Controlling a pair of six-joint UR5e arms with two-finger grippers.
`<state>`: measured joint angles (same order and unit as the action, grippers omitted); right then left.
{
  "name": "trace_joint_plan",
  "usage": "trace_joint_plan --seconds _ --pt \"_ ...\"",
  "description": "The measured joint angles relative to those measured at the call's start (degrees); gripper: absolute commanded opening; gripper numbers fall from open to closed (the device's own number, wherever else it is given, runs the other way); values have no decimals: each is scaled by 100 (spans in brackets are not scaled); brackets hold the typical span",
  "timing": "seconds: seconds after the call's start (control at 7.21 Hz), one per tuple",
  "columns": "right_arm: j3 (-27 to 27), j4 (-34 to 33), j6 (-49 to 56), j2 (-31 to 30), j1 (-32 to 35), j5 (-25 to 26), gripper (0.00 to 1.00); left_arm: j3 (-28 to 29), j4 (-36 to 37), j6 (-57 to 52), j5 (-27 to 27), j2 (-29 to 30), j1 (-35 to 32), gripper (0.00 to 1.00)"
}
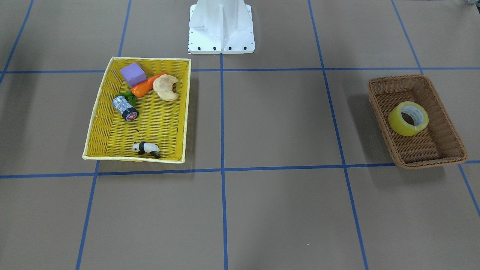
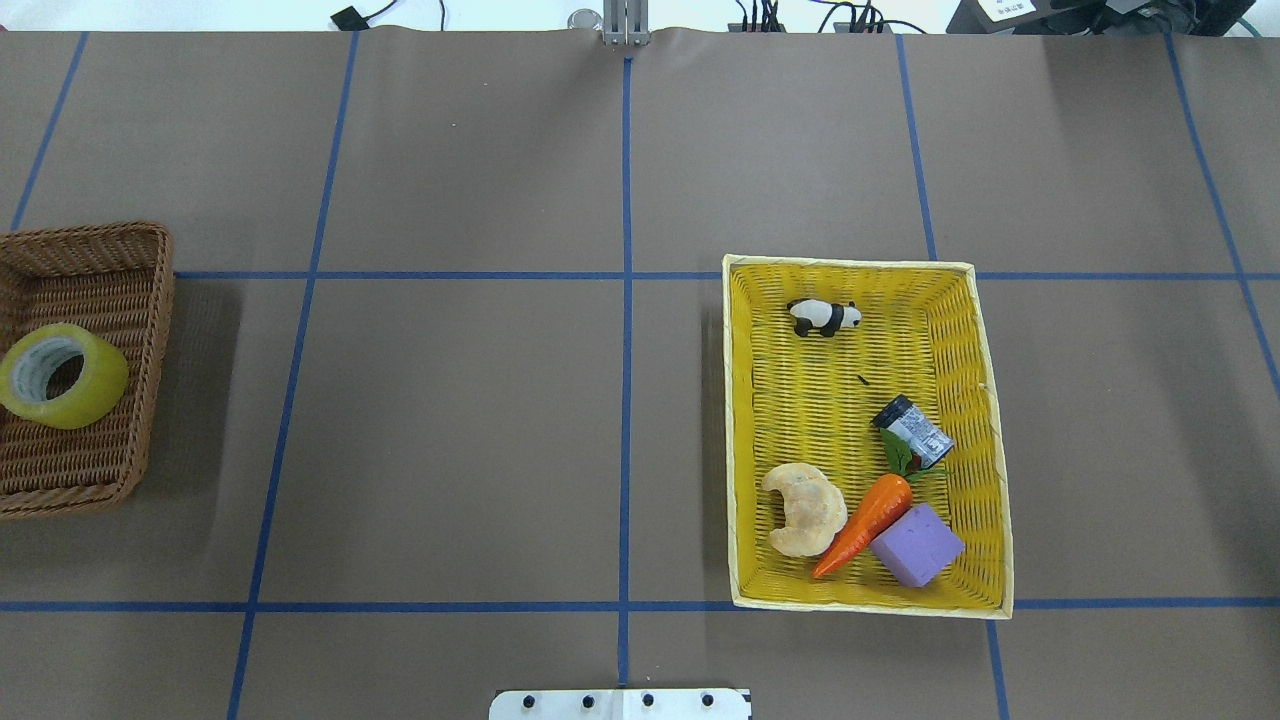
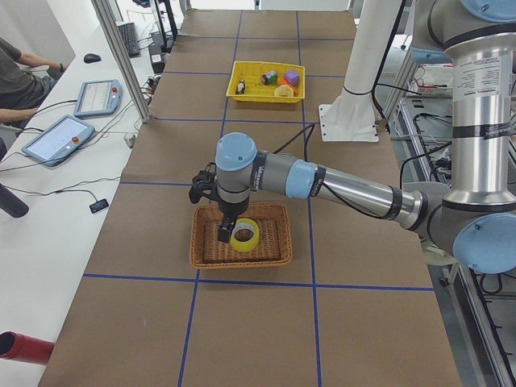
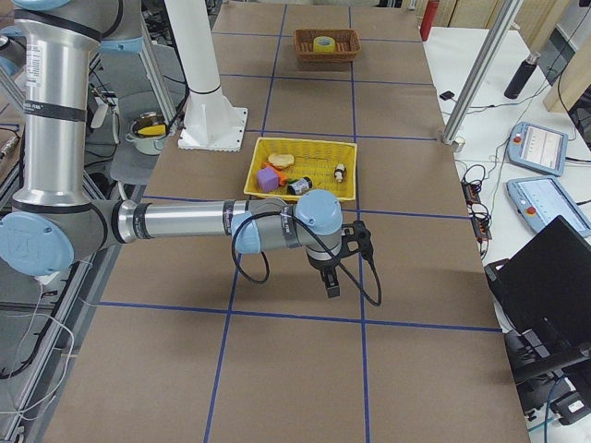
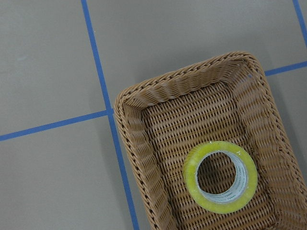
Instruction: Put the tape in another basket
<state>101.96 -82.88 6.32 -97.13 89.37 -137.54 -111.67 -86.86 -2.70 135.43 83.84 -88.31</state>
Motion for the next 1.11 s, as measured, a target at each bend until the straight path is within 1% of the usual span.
trace_joint_plan --seconds 0.28,0.42,0.55,0.83,1.11 --pt "66 -38 -1 9 -150 291 100 1 42 -4 10 1 -52 98" --pt "93 -80 -4 24 -291 409 100 99 43 -9 18 22 -53 98" --pt "105 -281 -5 144 -377 452 100 244 17 -31 23 33 -55 98" --pt "119 -1107 16 687 -367 466 100 524 -82 -61 25 10 -55 98" --pt "123 -1355 33 787 -280 473 100 798 -129 -45 31 0 -55 98"
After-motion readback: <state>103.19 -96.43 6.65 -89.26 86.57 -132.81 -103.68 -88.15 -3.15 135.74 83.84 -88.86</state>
